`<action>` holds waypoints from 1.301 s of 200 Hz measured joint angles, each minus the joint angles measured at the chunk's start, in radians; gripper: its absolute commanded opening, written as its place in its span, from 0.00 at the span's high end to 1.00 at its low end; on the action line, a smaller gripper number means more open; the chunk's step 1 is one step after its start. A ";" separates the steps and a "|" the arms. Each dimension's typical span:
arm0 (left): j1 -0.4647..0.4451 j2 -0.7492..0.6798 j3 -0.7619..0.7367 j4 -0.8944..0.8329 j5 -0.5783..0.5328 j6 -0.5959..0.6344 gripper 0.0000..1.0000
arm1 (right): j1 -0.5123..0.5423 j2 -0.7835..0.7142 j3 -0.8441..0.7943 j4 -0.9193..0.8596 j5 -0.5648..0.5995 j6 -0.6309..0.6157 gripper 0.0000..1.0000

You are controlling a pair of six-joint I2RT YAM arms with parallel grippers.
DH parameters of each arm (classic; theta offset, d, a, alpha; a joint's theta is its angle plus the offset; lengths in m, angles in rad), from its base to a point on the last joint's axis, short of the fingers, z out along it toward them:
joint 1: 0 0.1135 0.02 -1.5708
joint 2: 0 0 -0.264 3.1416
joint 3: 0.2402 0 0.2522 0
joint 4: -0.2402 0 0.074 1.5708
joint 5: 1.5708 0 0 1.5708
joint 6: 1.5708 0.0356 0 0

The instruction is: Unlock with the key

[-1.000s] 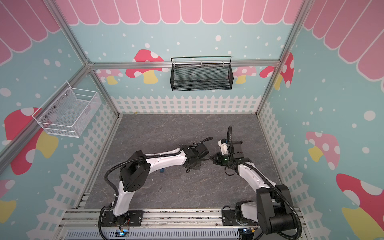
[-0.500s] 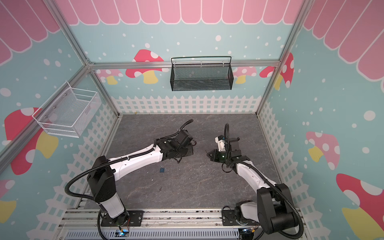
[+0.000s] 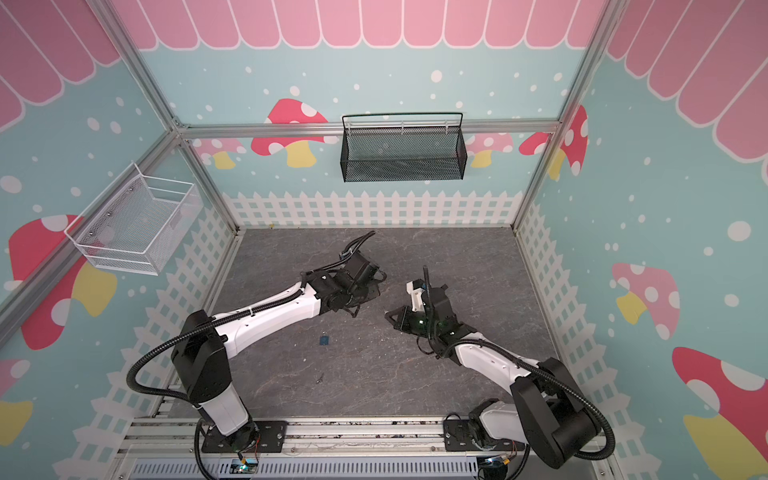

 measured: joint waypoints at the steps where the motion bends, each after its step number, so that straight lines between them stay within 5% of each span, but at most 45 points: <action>1: 0.000 0.000 0.001 0.000 -0.001 0.000 1.00 | 0.001 0.000 0.000 0.003 0.000 0.003 1.00; 96: -0.002 0.022 0.028 -0.045 -0.068 -0.002 1.00 | 0.056 0.132 0.016 0.235 0.031 0.190 1.00; 260: -0.001 0.028 0.033 -0.048 -0.047 -0.014 1.00 | 0.056 0.206 0.048 0.356 0.071 0.204 1.00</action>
